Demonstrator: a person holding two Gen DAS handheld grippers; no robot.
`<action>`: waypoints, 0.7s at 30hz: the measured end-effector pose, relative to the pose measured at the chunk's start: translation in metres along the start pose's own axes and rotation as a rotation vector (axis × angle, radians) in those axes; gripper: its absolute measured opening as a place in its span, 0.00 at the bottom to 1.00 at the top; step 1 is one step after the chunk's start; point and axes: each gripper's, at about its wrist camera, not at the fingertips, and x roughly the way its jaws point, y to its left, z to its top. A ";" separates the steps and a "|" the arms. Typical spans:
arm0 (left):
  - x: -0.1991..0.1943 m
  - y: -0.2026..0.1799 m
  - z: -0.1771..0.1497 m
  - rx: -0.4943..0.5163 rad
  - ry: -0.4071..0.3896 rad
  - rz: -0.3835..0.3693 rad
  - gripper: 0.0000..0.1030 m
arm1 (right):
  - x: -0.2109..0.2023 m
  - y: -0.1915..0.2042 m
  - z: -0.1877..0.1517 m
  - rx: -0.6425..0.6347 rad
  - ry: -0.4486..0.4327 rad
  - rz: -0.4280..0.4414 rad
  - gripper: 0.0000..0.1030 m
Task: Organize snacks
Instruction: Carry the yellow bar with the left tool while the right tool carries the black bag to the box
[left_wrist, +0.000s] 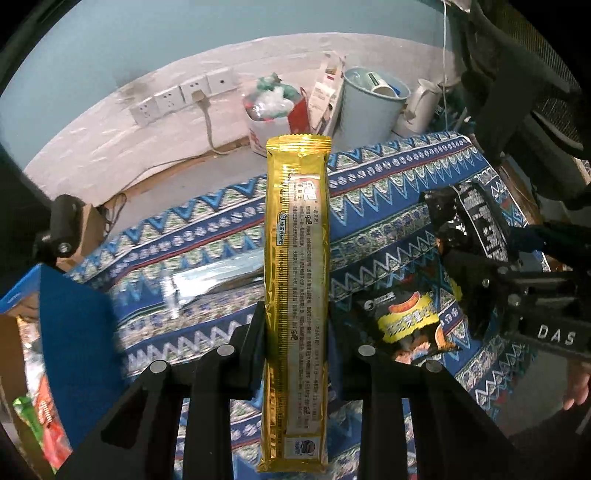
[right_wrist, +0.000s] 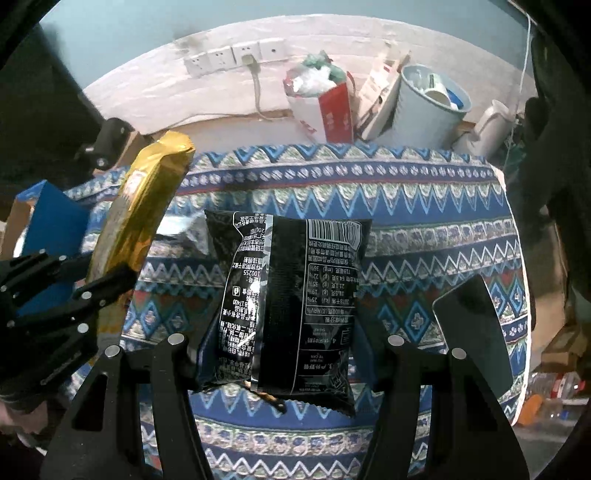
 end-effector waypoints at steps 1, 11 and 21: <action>-0.004 0.004 -0.002 -0.005 -0.003 0.002 0.28 | -0.003 0.003 0.001 -0.005 -0.006 0.004 0.58; -0.044 0.042 -0.014 -0.077 -0.031 0.015 0.28 | -0.033 0.041 0.013 -0.063 -0.071 0.056 0.58; -0.083 0.069 -0.034 -0.091 -0.086 0.060 0.28 | -0.048 0.078 0.020 -0.121 -0.109 0.104 0.58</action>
